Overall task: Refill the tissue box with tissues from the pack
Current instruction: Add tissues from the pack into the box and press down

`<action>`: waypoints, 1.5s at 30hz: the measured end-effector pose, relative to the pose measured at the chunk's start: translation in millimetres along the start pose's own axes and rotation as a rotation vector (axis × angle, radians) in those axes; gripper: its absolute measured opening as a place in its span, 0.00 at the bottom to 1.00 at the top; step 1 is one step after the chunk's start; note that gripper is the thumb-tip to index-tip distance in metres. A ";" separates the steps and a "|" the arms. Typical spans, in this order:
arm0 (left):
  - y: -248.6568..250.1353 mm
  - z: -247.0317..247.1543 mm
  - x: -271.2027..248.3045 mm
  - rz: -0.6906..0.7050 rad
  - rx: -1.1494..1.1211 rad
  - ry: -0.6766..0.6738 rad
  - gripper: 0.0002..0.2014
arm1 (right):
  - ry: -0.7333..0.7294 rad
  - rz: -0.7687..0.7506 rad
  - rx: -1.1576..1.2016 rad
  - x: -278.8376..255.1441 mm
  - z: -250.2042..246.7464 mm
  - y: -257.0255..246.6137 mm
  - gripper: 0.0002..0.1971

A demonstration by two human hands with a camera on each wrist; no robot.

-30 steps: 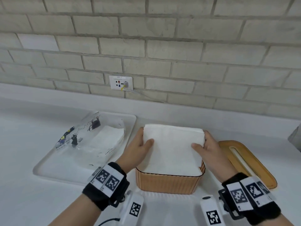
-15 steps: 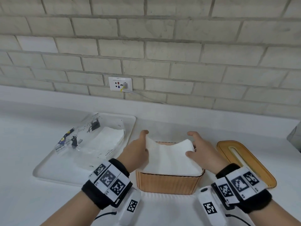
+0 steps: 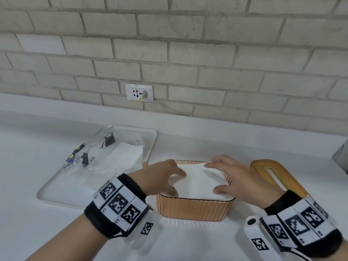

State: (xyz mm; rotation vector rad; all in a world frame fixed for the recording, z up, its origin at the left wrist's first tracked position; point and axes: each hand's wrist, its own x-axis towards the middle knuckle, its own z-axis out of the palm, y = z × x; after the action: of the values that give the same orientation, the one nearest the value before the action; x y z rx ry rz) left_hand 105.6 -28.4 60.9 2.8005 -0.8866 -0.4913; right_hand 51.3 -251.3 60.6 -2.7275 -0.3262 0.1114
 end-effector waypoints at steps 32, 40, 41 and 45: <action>-169.3 12.8 33.0 -0.846 -0.060 0.138 0.18 | 0.184 0.251 0.327 31.3 37.0 28.8 0.11; -167.6 24.7 43.1 -0.867 0.082 0.279 0.23 | 0.214 0.259 0.321 31.6 39.1 28.5 0.13; -167.0 26.3 44.2 -0.860 0.082 0.286 0.23 | 0.214 0.258 0.318 31.8 39.2 28.7 0.13; -175.4 26.8 46.1 -0.831 -0.056 0.304 0.21 | 0.212 0.259 0.318 31.9 40.0 28.6 0.13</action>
State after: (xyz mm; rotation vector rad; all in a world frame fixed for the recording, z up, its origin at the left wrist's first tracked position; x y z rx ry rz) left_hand 224.4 85.4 -20.0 2.9606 0.3752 -0.1537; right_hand 83.3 -254.5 11.7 -2.4232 0.0989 -0.0523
